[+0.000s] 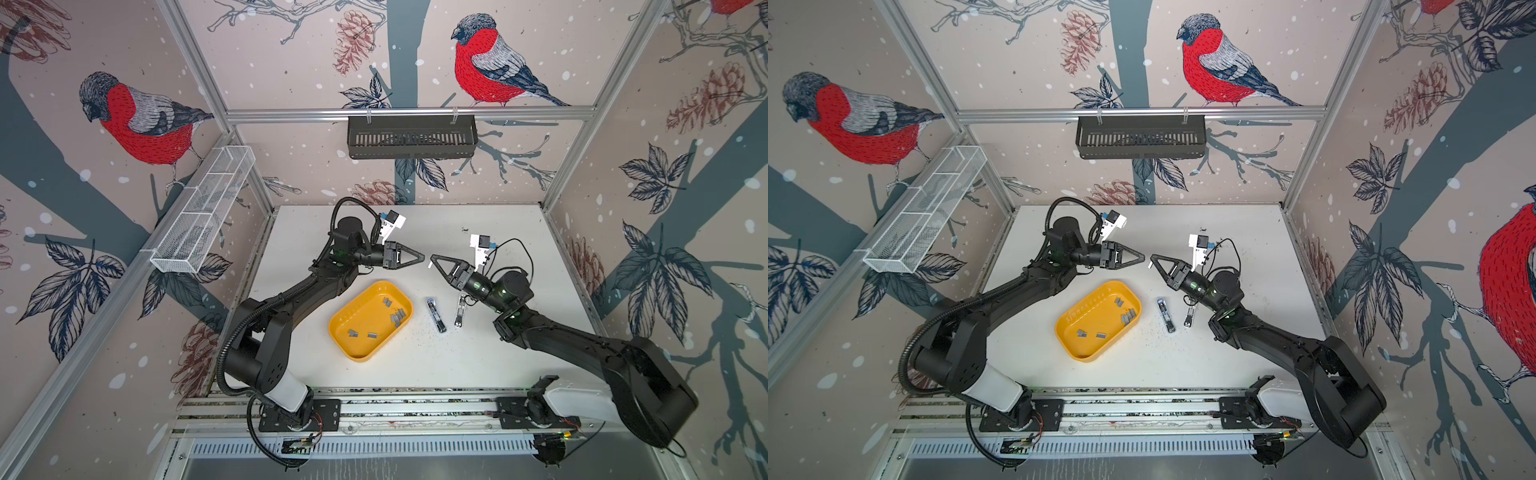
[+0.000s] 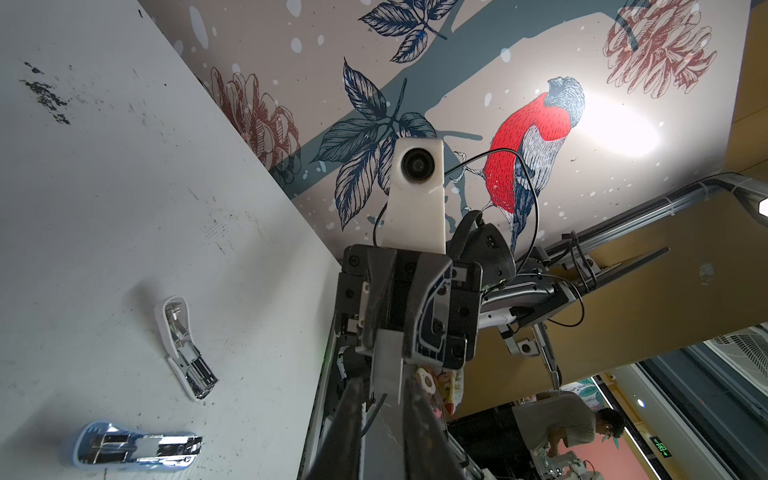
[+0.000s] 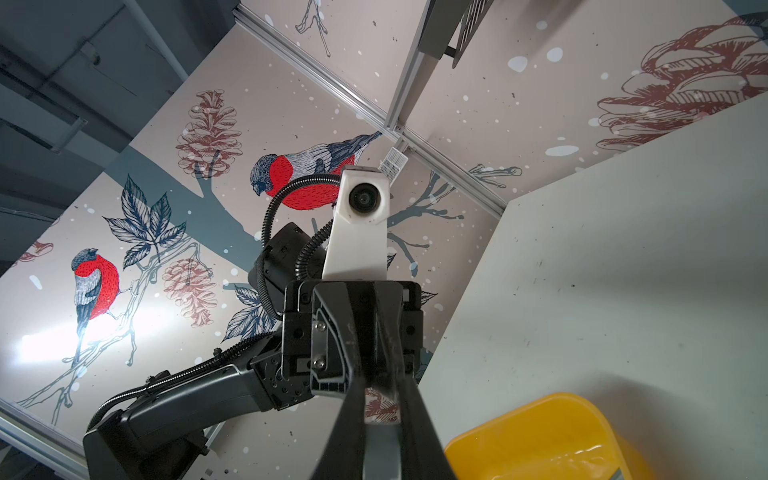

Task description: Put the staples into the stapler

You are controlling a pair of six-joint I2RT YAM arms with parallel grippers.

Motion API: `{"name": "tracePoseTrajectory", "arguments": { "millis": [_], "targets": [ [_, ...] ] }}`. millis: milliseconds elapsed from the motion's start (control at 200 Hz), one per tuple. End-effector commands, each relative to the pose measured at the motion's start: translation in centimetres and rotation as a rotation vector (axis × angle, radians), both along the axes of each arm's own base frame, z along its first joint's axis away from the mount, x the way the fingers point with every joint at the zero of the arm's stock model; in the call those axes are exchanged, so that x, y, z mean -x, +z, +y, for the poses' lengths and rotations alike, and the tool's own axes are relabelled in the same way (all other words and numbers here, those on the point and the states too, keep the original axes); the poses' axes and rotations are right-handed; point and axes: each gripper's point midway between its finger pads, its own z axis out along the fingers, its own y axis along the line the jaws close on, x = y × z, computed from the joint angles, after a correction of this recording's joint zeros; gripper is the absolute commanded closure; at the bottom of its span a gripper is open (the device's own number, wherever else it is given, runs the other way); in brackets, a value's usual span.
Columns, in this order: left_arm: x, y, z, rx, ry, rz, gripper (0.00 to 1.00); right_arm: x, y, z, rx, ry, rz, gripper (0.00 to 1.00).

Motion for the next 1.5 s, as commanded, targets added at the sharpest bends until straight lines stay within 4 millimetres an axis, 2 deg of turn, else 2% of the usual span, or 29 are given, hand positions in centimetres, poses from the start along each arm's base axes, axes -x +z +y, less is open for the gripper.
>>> {"name": "tracePoseTrajectory", "arguments": {
  "millis": [0, 90, 195, 255, 425, 675, 941, 1201, 1356, 1496],
  "targets": [
    [-0.1, 0.3, 0.2, -0.023, 0.014, -0.062, 0.69, -0.1, -1.0, -0.5, 0.078, -0.043, 0.003, 0.84],
    [-0.2, 0.3, 0.4, -0.073, 0.035, -0.100, 0.56, -0.2, -2.7, -1.2, 0.170, -0.080, 0.039, 0.84],
    [-0.3, 0.5, 0.7, -0.111, 0.064, -0.153, 0.18, -0.1, -4.8, -2.4, 0.285, -0.135, 0.087, 0.85],
    [-0.3, 0.6, 0.9, -0.133, 0.075, -0.189, 0.04, 0.1, -6.1, -3.4, 0.351, -0.173, 0.120, 0.85],
    [0.0, 0.7, 1.0, -0.187, 0.103, -0.264, 0.03, 1.2, -10.0, -6.2, 0.524, -0.258, 0.213, 0.85],
    [1.2, 0.3, -0.2, -0.214, 0.073, -0.292, 0.03, 2.9, -15.0, -10.5, 0.671, -0.360, 0.309, 0.85],
    [1.7, 0.2, -0.6, -0.210, 0.052, -0.290, 0.03, 2.5, -18.3, -13.7, 0.715, -0.418, 0.370, 0.86],
    [1.8, -0.2, -0.8, -0.216, 0.044, -0.288, 0.03, 0.7, -20.0, -14.8, 0.766, -0.413, 0.412, 0.86],
    [1.9, -0.2, -0.9, -0.216, 0.041, -0.288, 0.03, 0.1, -21.8, -14.5, 0.811, -0.363, 0.454, 0.87],
    [1.8, -0.4, -0.9, -0.220, 0.041, -0.283, 0.03, -0.5, -22.2, -14.2, 0.814, -0.351, 0.453, 0.87]
  ]
}}
